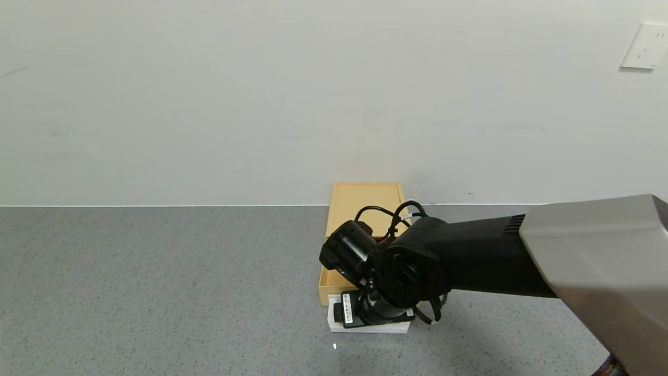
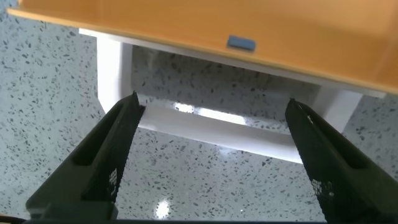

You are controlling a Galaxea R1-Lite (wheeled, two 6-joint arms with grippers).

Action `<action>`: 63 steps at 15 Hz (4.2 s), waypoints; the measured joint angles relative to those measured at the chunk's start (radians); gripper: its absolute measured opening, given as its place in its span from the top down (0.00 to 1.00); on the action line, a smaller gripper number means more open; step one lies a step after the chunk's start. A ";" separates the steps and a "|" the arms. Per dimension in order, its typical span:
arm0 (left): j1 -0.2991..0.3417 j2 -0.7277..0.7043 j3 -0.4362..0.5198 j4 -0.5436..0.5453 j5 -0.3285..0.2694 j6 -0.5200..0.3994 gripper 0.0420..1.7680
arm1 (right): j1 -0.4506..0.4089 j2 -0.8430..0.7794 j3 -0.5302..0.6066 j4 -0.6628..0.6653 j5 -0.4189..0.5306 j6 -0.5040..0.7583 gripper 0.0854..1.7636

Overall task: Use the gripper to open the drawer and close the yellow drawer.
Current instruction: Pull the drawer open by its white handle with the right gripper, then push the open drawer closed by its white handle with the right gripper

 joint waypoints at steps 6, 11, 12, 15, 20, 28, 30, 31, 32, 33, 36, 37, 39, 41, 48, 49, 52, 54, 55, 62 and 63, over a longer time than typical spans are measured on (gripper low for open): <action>0.000 0.000 0.000 0.000 0.000 0.000 0.03 | 0.010 -0.028 0.046 -0.001 -0.001 0.000 0.03; 0.000 0.000 0.000 0.000 0.000 0.000 0.03 | 0.005 -0.108 0.054 0.000 -0.006 -0.025 0.03; 0.000 0.000 0.000 0.000 0.000 0.000 0.03 | 0.002 -0.134 0.057 -0.001 -0.006 -0.041 0.03; 0.000 0.000 0.000 0.000 0.000 0.000 0.03 | -0.017 -0.229 0.076 -0.014 0.007 -0.109 0.03; 0.000 0.000 0.000 0.000 0.000 0.000 0.03 | -0.113 -0.413 0.132 -0.061 0.158 -0.240 0.03; 0.000 0.000 0.000 0.000 0.000 0.000 0.03 | -0.420 -0.668 0.442 -0.417 0.497 -0.405 0.03; 0.000 0.000 0.000 0.000 0.000 0.000 0.03 | -0.486 -0.695 0.473 -0.443 0.551 -0.410 0.03; 0.000 0.000 0.000 0.000 0.000 0.000 0.03 | -0.508 -0.703 0.478 -0.446 0.568 -0.410 0.03; 0.000 0.000 0.000 0.000 0.000 0.000 0.03 | -0.525 -0.710 0.481 -0.446 0.576 -0.410 0.03; 0.000 0.000 0.000 0.000 0.000 0.000 0.03 | -0.535 -0.714 0.483 -0.447 0.576 -0.410 0.03; 0.000 0.000 0.000 0.000 0.000 0.000 0.03 | -0.545 -0.719 0.484 -0.446 0.577 -0.410 0.03; 0.000 0.000 0.000 0.000 0.000 0.000 0.03 | -0.546 -0.719 0.485 -0.446 0.576 -0.411 0.03; 0.000 0.000 0.000 0.000 0.000 0.000 0.03 | -0.547 -0.720 0.485 -0.446 0.577 -0.411 0.03; 0.000 0.000 0.000 0.000 0.000 0.000 0.03 | -0.547 -0.720 0.485 -0.446 0.576 -0.412 0.03; 0.000 0.000 0.000 0.000 0.000 0.000 0.03 | -0.520 -0.707 0.485 -0.438 0.570 -0.408 0.03; 0.000 0.000 0.000 0.000 0.000 0.000 0.03 | -0.507 -0.700 0.486 -0.432 0.564 -0.407 0.03; 0.000 0.000 0.000 0.000 0.000 0.000 0.03 | -0.441 -0.660 0.486 -0.419 0.442 -0.399 0.03; 0.000 0.000 0.000 0.000 0.000 0.000 0.03 | -0.378 -0.615 0.481 -0.409 0.345 -0.368 0.03; 0.000 0.000 0.000 0.000 0.000 0.000 0.03 | -0.347 -0.593 0.475 -0.396 0.306 -0.348 0.03; 0.000 0.000 0.000 0.000 0.000 0.000 0.03 | -0.181 -0.411 0.261 -0.089 0.106 -0.180 0.03; 0.000 0.000 0.000 0.000 0.000 0.000 0.03 | -0.157 -0.384 0.217 -0.044 0.086 -0.156 0.03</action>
